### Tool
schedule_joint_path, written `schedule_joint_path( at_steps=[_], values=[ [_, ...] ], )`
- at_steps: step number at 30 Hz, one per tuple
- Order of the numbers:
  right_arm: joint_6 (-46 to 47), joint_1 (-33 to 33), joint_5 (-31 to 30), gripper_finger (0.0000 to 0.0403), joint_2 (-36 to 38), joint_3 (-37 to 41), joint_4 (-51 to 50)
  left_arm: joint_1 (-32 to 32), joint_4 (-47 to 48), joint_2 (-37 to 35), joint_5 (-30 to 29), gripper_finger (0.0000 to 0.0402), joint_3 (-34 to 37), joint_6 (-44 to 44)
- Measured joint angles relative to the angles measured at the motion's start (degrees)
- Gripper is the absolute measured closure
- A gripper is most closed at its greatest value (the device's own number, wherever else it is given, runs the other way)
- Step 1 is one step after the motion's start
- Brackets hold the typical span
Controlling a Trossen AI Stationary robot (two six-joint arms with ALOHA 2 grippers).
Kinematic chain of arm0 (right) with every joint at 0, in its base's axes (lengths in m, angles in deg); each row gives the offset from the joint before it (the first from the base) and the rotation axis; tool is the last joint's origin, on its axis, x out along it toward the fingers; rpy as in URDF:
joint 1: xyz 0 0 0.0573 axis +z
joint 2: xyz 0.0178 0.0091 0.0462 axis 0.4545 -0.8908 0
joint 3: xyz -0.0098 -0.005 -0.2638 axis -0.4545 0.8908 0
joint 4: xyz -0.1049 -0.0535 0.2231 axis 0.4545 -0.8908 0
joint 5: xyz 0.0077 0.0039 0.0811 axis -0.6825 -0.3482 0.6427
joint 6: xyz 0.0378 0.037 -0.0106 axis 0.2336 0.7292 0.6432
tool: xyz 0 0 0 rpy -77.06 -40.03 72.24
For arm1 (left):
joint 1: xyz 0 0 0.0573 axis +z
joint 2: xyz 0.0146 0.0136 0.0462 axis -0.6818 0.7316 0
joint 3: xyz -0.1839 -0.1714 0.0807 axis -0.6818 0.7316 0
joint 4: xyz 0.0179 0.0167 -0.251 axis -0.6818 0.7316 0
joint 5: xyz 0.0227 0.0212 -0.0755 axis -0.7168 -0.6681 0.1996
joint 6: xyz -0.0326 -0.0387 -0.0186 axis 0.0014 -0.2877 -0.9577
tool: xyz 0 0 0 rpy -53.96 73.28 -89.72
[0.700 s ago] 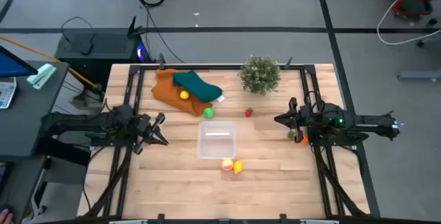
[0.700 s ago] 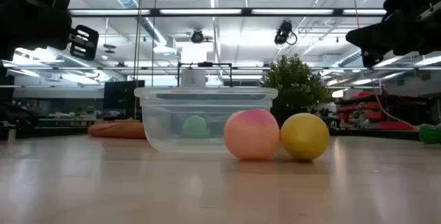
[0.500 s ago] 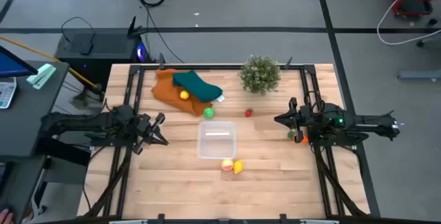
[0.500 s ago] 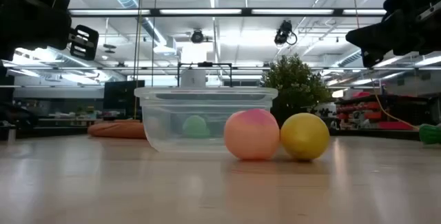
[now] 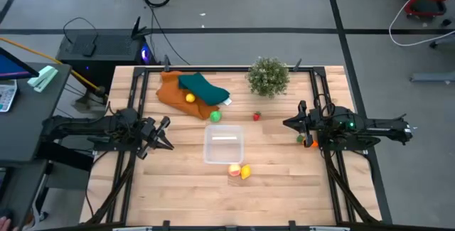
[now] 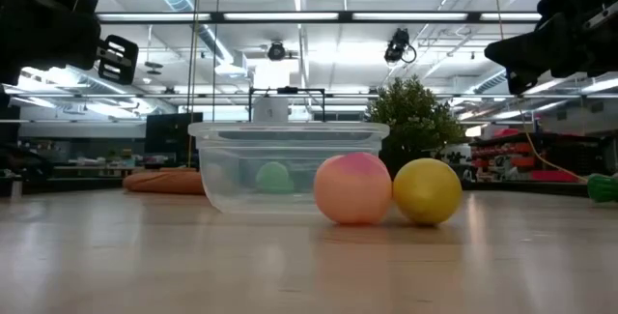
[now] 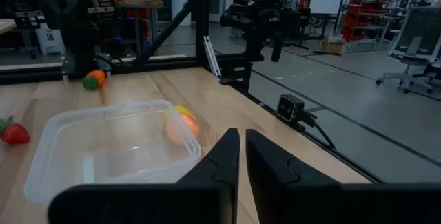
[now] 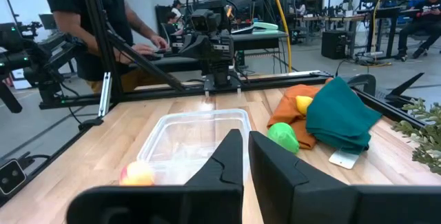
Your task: Pick and placing Produce into tupperware
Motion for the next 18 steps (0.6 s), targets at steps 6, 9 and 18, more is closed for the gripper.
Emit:
schedule_joint_path(
  at_steps=[6, 9, 18],
  values=[
    [-0.01, 0.0, 0.01, 0.0403, 0.0, -0.01, 0.0, 0.0, 0.02, 0.0, 0.02, 0.0376, 0.02, 0.0],
    [0.0, -0.01, 0.01, 0.0403, 0.0, 0.0, 0.0, 0.0, 0.0, 0.01, 0.0, 0.0373, 0.02, 0.0],
    [0.01, 0.01, 0.0, 0.0403, 0.0, -0.01, 0.01, -0.02, 0.0, 0.01, 0.02, 0.0367, 0.0, -0.02]
  ],
)
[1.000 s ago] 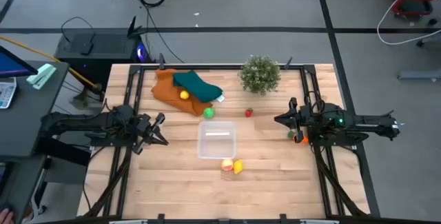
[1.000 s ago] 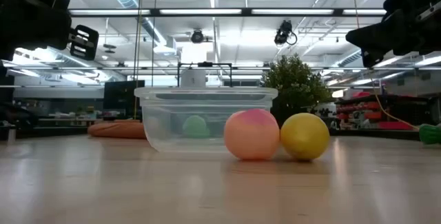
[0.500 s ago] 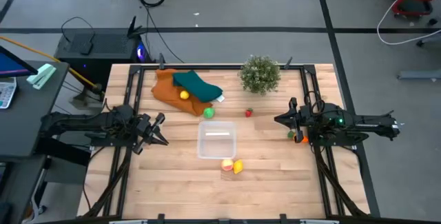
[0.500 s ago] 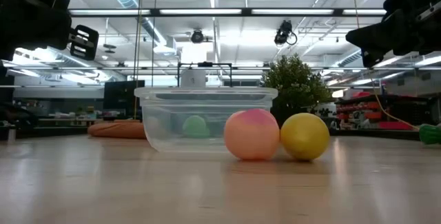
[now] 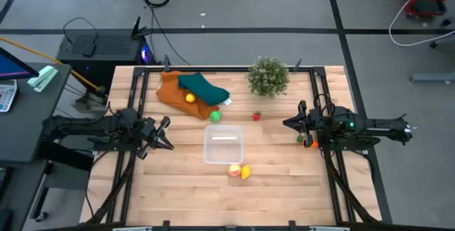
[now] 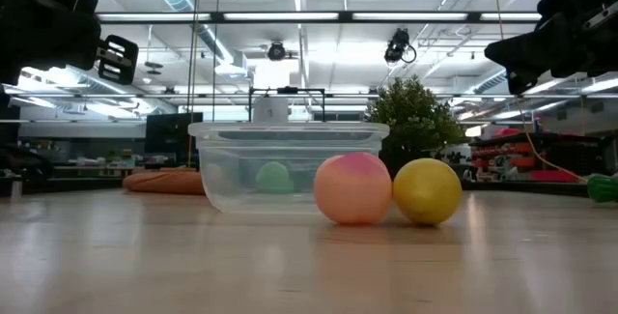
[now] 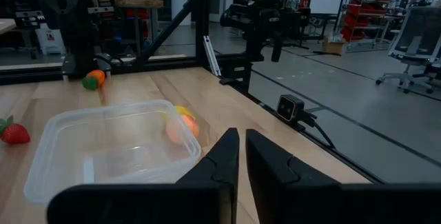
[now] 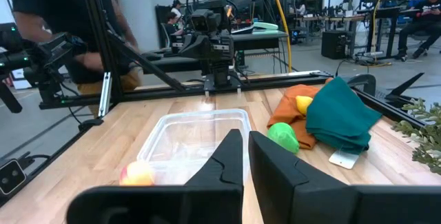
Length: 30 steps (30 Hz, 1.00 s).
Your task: Pick and placing Produce into tupperware
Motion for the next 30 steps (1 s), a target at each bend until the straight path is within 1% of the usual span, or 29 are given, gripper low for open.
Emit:
schedule_joint_path(
  at_steps=[9, 19, 30],
  values=[
    [-0.02, -0.02, 0.01, 0.0403, 0.0, 0.01, -0.01, 0.02, 0.01, 0.0, -0.01, 0.0376, 0.0, 0.02],
    [0.0, -0.02, 0.02, 0.0403, 0.0, 0.02, -0.02, 0.01, 0.0, -0.01, -0.01, 0.0366, 0.02, 0.0],
    [0.0, -0.02, 0.02, 0.0403, 0.0, 0.0, 0.0, 0.02, 0.0, 0.01, 0.0, 0.0376, 0.02, 0.01]
  ],
)
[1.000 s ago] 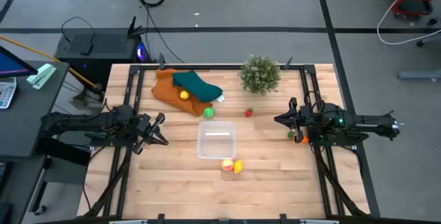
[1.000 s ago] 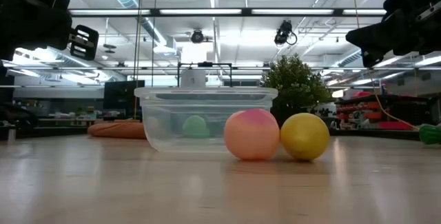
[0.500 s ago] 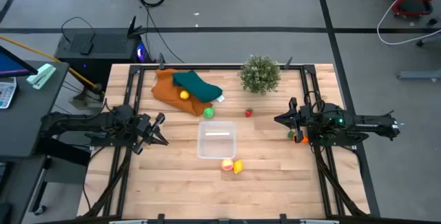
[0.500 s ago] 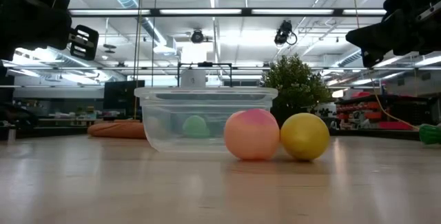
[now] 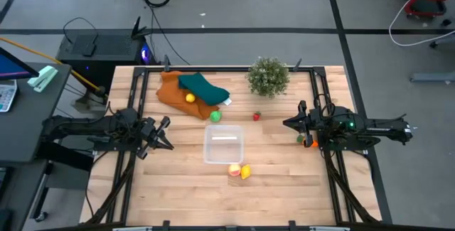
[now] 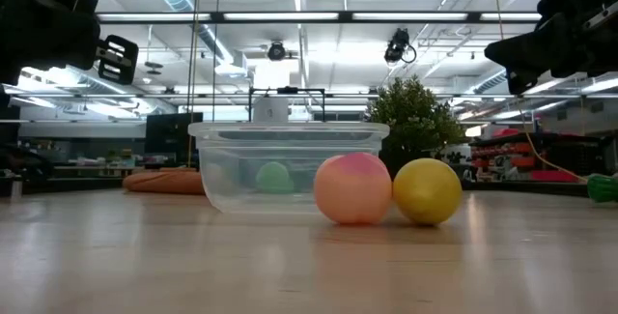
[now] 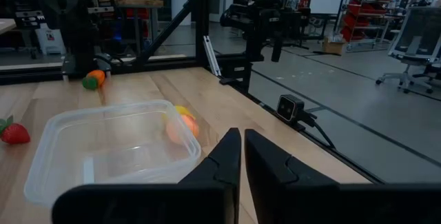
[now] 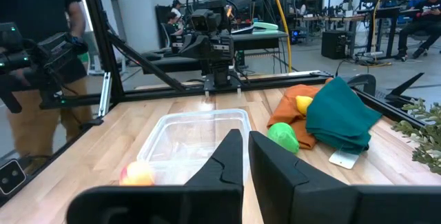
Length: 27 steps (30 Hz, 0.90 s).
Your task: Pick and placing Produce into tupperware
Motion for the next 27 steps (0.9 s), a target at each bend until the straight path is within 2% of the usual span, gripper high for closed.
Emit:
schedule_joint_path(
  at_steps=[27],
  values=[
    [0.0, 0.01, -0.01, 0.0403, 0.0, 0.01, -0.01, -0.01, 0.0, -0.01, -0.01, 0.0368, -0.01, 0.49]
  ],
)
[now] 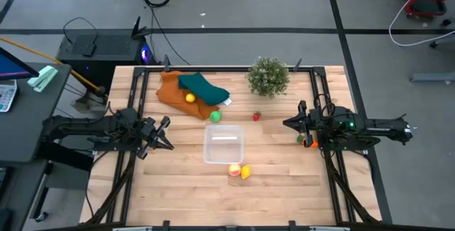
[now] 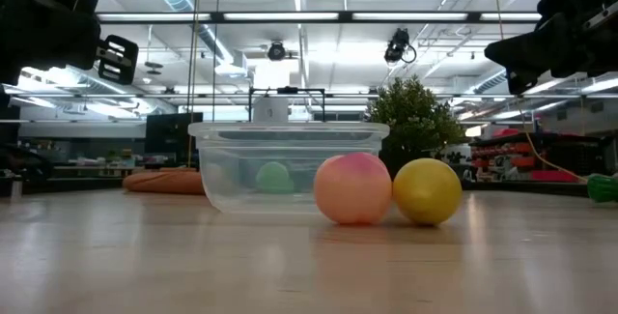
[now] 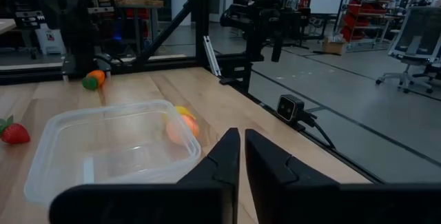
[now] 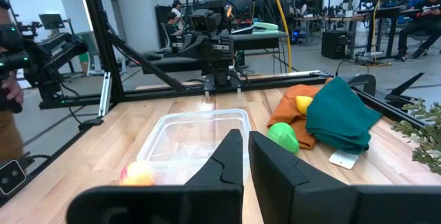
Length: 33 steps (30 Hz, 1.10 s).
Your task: Pick and placing Produce into tupperware
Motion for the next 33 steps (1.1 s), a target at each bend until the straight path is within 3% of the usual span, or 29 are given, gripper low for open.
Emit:
schedule_joint_path(
  at_steps=[5, 15, 33],
  values=[
    [-0.02, 0.01, -0.01, 0.0403, 0.0, 0.01, -0.01, -0.01, 0.0, -0.01, -0.01, 0.0366, -0.01, 6.48],
    [-0.02, -0.01, 0.01, 0.0403, 0.0, 0.01, 0.01, 0.01, -0.08, 0.01, -0.01, 0.0371, -0.01, 6.53],
    [0.0, 0.0, -0.01, 0.0403, 0.0, 0.01, -0.01, 0.01, -0.25, -0.01, -1.67, 0.0373, -0.01, -2.06]
  ],
)
